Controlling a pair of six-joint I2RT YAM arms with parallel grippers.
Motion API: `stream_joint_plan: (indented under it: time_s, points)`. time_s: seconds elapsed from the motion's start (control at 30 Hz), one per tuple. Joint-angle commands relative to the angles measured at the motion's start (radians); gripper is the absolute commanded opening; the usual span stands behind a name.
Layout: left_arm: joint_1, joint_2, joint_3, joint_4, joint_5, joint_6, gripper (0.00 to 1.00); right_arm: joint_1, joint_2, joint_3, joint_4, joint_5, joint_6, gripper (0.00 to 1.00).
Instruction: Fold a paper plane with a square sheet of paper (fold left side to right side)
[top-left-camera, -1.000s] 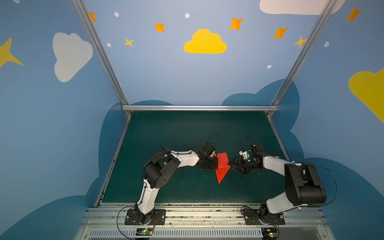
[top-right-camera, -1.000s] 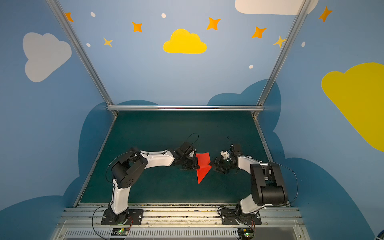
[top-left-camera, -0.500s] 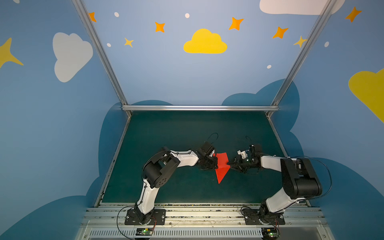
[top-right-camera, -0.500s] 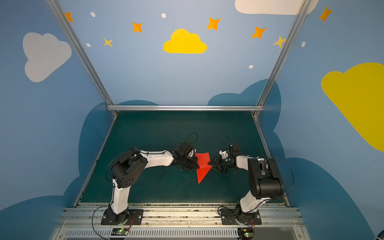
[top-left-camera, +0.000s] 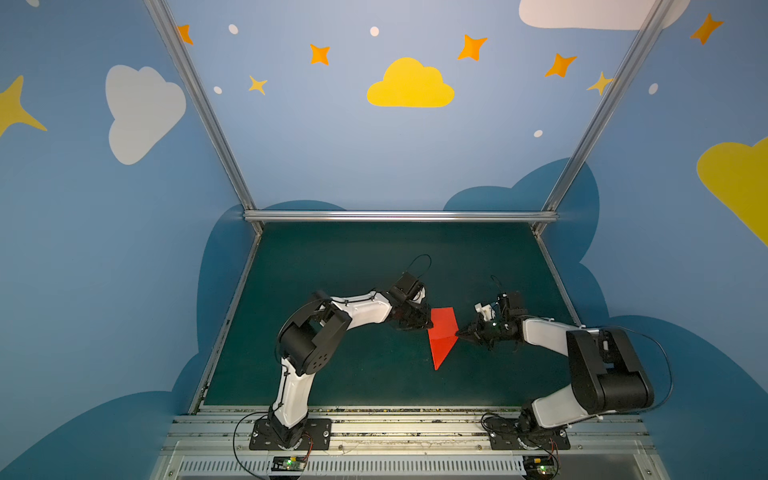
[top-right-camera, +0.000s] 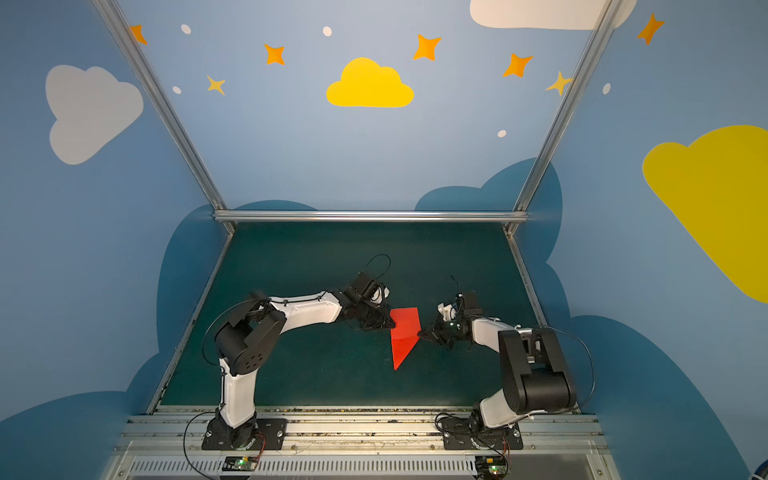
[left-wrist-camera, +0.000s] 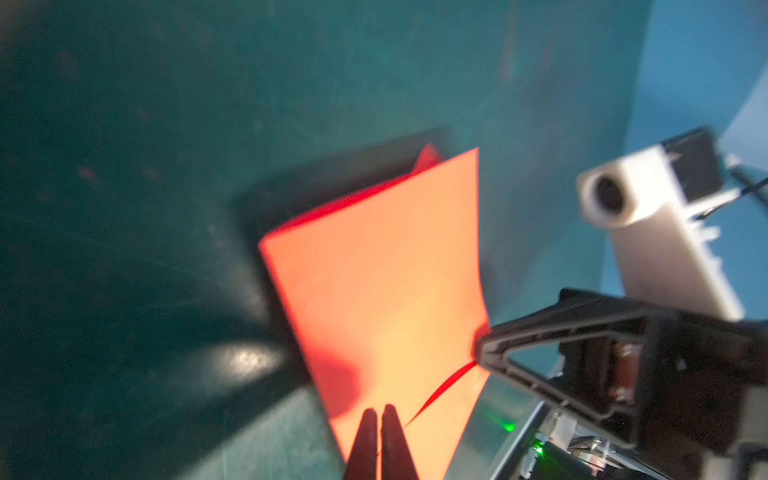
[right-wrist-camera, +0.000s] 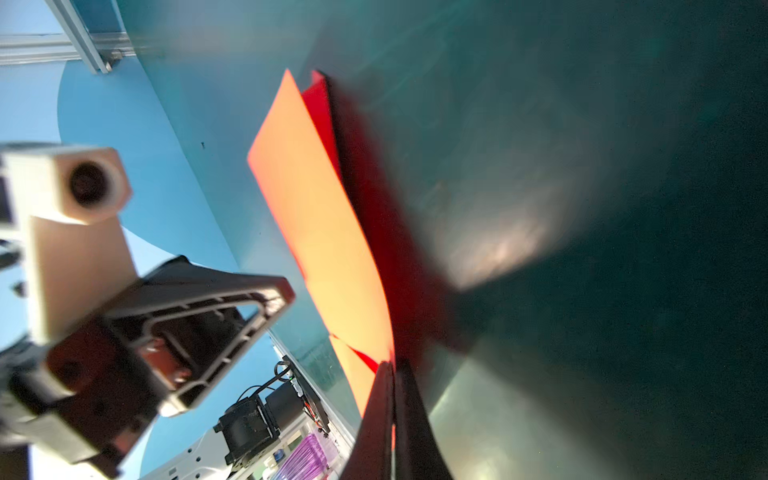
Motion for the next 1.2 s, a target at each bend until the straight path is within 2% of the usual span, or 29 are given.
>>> stream_joint_plan:
  time_s: [0.0, 0.23, 0.47, 0.67, 0.93, 1.17]
  points:
    - [0.022, -0.099, -0.004, -0.046, 0.0, 0.05, 0.12, 0.061, -0.111, -0.036, -0.037, 0.122, 0.098, 0.0]
    - [0.019, -0.282, -0.184, -0.015, -0.097, 0.059, 0.26, 0.232, -0.331, -0.112, -0.076, 0.402, 0.323, 0.0]
    - [-0.101, -0.43, -0.365, 0.041, -0.263, 0.069, 0.4, 0.358, -0.349, -0.115, -0.08, 0.557, 0.447, 0.0]
    - [-0.26, -0.427, -0.408, 0.072, -0.442, 0.117, 0.51, 0.432, -0.264, -0.071, -0.041, 0.595, 0.506, 0.0]
    - [-0.404, -0.378, -0.389, 0.078, -0.667, 0.211, 0.53, 0.443, -0.228, -0.016, -0.043, 0.578, 0.511, 0.0]
    - [-0.434, -0.329, -0.351, 0.064, -0.705, 0.269, 0.53, 0.443, -0.244, -0.009, -0.039, 0.56, 0.519, 0.0]
